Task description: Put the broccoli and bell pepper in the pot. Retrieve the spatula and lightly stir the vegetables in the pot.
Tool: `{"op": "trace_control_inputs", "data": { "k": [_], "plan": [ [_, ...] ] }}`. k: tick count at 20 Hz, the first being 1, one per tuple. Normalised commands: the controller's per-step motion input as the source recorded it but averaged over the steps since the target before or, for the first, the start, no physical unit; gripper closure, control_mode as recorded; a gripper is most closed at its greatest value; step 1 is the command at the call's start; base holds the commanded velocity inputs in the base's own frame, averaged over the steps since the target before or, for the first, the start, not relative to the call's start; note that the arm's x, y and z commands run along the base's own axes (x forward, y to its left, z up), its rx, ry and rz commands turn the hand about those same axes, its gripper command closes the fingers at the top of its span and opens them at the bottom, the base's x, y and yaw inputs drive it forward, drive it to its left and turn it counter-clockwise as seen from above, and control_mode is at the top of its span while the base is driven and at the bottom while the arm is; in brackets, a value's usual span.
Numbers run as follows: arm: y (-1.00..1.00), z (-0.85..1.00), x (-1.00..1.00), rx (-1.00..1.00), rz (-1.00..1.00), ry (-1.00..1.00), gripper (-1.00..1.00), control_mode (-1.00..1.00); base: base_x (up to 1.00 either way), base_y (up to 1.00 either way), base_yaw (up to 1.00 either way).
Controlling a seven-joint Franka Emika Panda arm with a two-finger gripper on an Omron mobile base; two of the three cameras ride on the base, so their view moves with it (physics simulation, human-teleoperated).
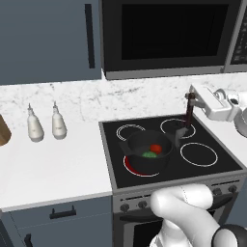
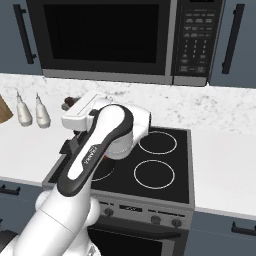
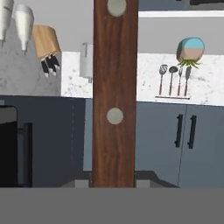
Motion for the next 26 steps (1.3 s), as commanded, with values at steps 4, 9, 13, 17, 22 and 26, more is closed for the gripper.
{"op": "trace_control_inputs", "data": {
  "k": [4,9,13,17,22,26],
  "plan": [
    [-0.01,-0.47,0.11,0.03,0.0,0.0,1.0,-1.0,0.0,0.0,0.0],
    [0.0,-0.46,0.05,0.01,0.0,0.0,1.0,-1.0,0.0,0.0,0.0],
    [0.0,-0.34,0.04,0.0,0.0,0.0,1.0,-1.0,0.0,0.0,0.0],
    [0.0,-0.13,0.14,0.0,0.0,-0.01,1.0,-1.0,0.0,0.0,0.0],
    [-0.1,0.44,0.03,0.04,-0.01,0.0,1.0,-1.0,0.0,0.0,0.0],
    [-0.26,0.4,0.36,0.04,-0.02,0.02,1.0,-1.0,0.0,0.0,0.0]
  ]
}}
